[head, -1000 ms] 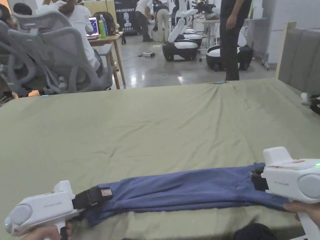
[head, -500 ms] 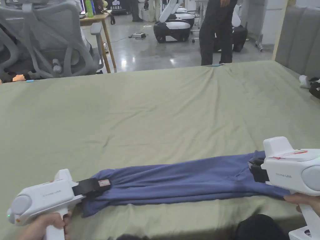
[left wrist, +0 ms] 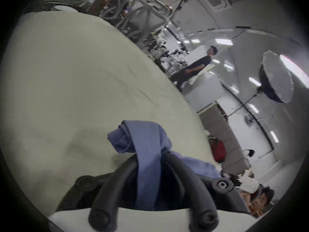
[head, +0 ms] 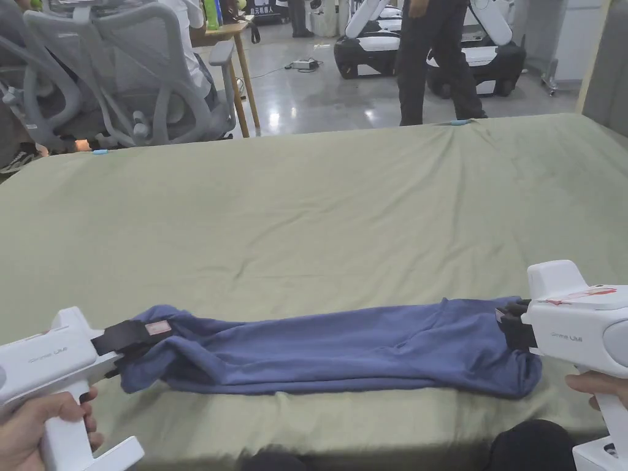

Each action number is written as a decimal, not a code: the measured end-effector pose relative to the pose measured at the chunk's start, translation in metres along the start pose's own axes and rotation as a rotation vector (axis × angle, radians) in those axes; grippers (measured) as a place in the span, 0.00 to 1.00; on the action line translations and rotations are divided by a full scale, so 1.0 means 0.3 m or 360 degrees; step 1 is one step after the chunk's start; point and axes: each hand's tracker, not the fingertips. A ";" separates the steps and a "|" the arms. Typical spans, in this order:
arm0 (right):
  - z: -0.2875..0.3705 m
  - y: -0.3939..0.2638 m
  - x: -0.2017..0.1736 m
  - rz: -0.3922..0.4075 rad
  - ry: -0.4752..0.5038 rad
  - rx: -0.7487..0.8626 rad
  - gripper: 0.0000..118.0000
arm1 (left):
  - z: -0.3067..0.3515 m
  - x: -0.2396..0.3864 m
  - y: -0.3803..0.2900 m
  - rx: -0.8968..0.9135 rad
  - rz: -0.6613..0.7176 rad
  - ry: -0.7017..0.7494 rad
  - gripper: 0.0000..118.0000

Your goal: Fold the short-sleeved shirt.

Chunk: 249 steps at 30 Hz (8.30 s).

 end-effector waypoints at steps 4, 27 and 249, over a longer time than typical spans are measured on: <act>0.006 0.006 0.015 0.0008 0.0009 0.0016 0.00 | -0.151 0.247 -0.059 -0.0185 -0.0239 -0.0187 0.07; 0.103 -0.057 0.107 -0.0152 0.0073 0.0091 0.00 | -0.372 0.394 -0.082 -0.0379 -0.0341 -0.0094 0.29; -0.073 0.702 -0.693 0.0284 0.0546 0.0742 0.00 | 0.208 0.419 0.511 0.0688 -0.0904 0.0842 0.03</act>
